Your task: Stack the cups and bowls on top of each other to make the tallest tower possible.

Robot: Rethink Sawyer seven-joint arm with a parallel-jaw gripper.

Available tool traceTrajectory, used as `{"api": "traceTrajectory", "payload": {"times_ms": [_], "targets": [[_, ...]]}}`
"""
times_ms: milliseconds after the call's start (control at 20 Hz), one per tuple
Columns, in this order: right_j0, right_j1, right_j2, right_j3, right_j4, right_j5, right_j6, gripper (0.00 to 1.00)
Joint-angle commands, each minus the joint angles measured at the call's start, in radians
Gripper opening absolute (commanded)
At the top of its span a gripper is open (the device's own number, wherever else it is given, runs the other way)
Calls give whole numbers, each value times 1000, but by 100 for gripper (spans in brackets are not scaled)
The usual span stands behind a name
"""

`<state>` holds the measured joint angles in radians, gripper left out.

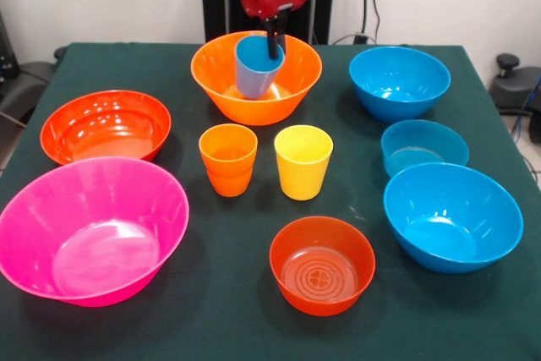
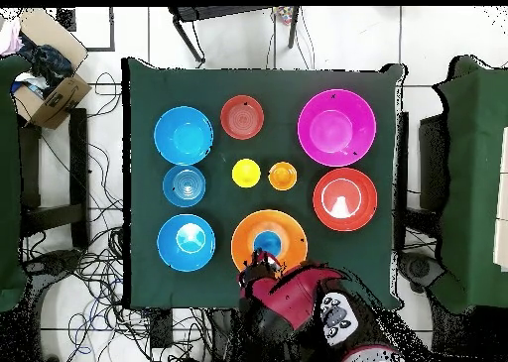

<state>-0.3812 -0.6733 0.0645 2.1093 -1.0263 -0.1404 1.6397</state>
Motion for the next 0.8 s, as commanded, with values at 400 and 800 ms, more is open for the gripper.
{"api": "traceTrajectory", "payload": {"times_ms": [400,800], "targets": [[-33,20,95,-50,20,-56,132,0],[-6,54,48,-69,23,-177,118,0]]}}
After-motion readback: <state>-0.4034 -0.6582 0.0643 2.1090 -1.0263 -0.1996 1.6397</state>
